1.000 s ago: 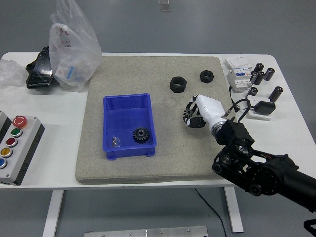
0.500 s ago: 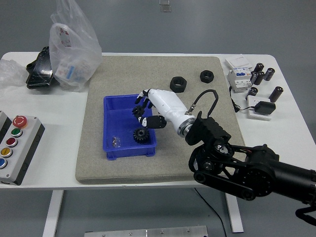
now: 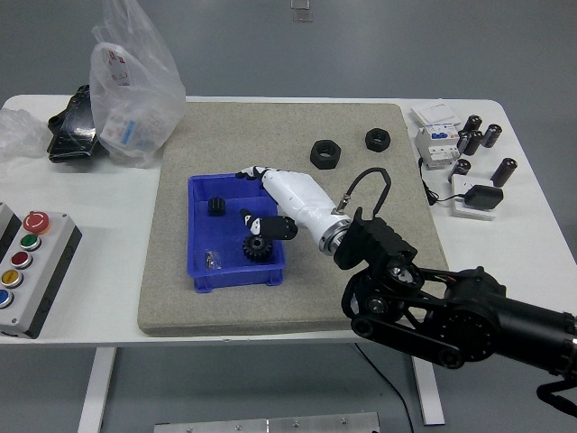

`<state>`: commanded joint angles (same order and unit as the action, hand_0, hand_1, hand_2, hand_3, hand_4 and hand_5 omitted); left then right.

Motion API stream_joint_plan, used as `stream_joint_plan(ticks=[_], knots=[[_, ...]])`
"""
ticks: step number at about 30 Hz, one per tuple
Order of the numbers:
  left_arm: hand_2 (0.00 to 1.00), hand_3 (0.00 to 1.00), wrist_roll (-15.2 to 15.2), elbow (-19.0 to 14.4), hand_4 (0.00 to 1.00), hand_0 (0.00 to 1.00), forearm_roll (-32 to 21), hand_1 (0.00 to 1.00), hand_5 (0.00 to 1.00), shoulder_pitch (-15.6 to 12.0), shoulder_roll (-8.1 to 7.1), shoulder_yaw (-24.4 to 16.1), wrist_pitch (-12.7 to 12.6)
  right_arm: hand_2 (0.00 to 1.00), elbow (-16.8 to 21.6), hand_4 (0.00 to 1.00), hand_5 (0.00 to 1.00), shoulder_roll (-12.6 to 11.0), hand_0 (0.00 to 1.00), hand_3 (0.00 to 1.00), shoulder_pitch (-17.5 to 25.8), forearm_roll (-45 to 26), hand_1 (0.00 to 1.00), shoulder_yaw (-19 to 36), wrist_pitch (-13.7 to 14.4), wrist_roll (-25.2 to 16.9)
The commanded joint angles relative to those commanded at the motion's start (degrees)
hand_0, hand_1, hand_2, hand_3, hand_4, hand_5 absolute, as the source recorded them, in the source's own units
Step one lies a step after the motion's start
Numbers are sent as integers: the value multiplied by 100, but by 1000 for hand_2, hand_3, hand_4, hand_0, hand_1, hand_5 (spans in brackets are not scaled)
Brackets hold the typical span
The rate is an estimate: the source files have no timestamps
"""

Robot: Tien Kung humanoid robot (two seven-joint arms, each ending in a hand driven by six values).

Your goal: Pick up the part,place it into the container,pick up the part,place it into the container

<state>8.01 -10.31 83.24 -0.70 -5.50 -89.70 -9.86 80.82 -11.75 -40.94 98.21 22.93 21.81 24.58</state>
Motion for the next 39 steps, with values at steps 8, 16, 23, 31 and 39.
stream_joint_plan(ticks=[8, 16, 23, 31, 39], knots=[[585, 622, 1, 0, 704, 635, 50, 636, 294, -28, 18, -71, -7, 747, 49, 557, 250, -232, 450, 741, 891, -530, 688, 1182, 610, -678], [585, 622, -22, 0, 705, 635, 99, 636, 297, 4, 13, -110, -6, 734, 234, 597, 295, -293, 498, 723, 1863, -1473, 687, 2515, 902, -1706], [584, 622, -42, 0, 706, 635, 138, 635, 297, 22, -25, -91, 9, 723, 515, 605, 299, -405, 535, 711, 2649, -2072, 684, 3555, 915, -2486], [585, 622, -67, 0, 706, 635, 106, 636, 296, -9, -60, -120, 17, 718, 639, 608, 298, -381, 548, 705, 3367, -2507, 680, 4553, 893, -2991], [563, 623, -87, 0, 707, 634, 69, 577, 295, 33, -83, -97, 42, 704, 684, 623, 298, -358, 575, 698, 3456, -2681, 674, 4900, 860, -3228]])
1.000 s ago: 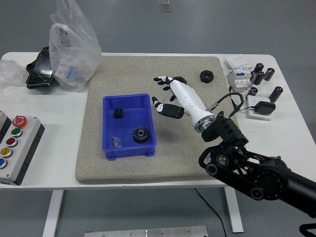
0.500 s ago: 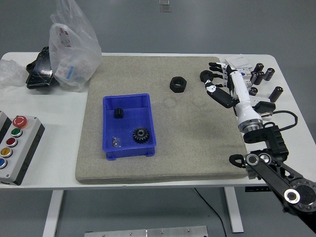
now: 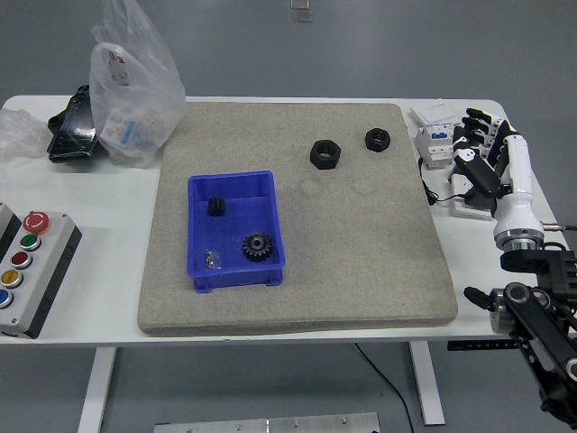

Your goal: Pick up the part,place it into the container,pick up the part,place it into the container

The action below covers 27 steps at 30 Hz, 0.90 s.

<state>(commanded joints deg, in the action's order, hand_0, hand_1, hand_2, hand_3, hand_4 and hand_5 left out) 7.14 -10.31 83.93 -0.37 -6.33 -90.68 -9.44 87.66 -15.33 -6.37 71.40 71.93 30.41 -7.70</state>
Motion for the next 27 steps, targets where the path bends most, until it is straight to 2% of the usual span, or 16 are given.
stream_joint_plan(ticks=[12, 27], knots=[[564, 622, -8, 0, 706, 633, 6, 594, 295, 5, -16, -10, -1, 696, -100, 638, 296, 56, 592, 698, 124, -726, 668, 257, -138, -434], [567, 623, -73, 0, 705, 632, -18, 599, 294, 61, -35, 47, 17, 696, -78, 642, 299, 72, 604, 691, 173, -735, 664, 372, -123, -429]])
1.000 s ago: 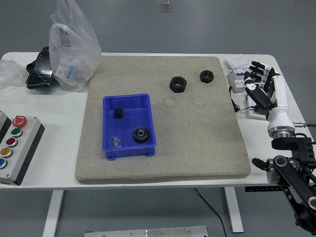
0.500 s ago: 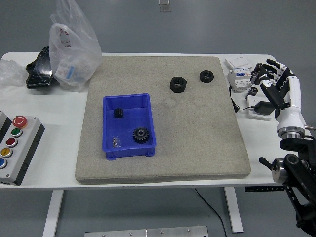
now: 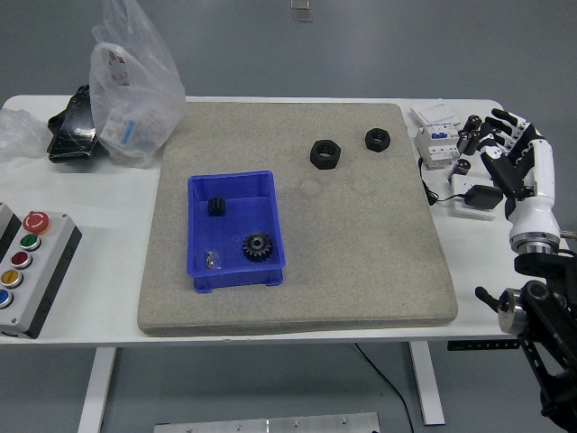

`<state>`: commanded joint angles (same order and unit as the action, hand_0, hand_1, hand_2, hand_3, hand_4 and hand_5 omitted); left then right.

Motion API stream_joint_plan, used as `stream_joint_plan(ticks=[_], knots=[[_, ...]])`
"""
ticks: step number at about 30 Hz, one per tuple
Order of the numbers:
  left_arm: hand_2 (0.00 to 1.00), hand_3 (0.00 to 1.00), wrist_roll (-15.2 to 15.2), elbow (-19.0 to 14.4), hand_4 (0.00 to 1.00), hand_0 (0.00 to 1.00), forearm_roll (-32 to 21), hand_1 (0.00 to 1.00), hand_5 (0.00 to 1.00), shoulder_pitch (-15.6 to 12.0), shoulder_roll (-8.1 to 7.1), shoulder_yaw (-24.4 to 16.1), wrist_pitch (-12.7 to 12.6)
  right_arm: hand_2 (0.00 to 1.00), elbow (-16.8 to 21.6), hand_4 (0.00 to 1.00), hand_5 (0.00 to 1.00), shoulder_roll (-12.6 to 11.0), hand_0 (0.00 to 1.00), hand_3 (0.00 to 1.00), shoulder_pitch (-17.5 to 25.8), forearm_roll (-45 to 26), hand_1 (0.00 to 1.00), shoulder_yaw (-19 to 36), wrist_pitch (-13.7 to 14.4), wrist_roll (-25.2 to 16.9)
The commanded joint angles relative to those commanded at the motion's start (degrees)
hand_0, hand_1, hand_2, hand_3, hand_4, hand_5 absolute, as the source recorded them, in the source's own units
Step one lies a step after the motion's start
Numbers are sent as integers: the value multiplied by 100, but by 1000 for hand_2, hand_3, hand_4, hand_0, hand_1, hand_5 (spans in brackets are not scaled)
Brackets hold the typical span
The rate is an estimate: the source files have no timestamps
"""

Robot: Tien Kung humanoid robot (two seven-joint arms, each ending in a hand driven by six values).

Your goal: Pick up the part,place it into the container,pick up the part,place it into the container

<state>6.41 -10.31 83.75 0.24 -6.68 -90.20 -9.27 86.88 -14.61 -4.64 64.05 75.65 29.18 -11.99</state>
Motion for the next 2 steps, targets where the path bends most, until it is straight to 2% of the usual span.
stream_joint_plan(ticks=[2], knots=[[567, 623, -6, 0, 705, 632, -1, 599, 294, 18, -8, 12, 6, 696, 17, 642, 299, 15, 604, 691, 20, 13, 664, 60, 4, -4]])
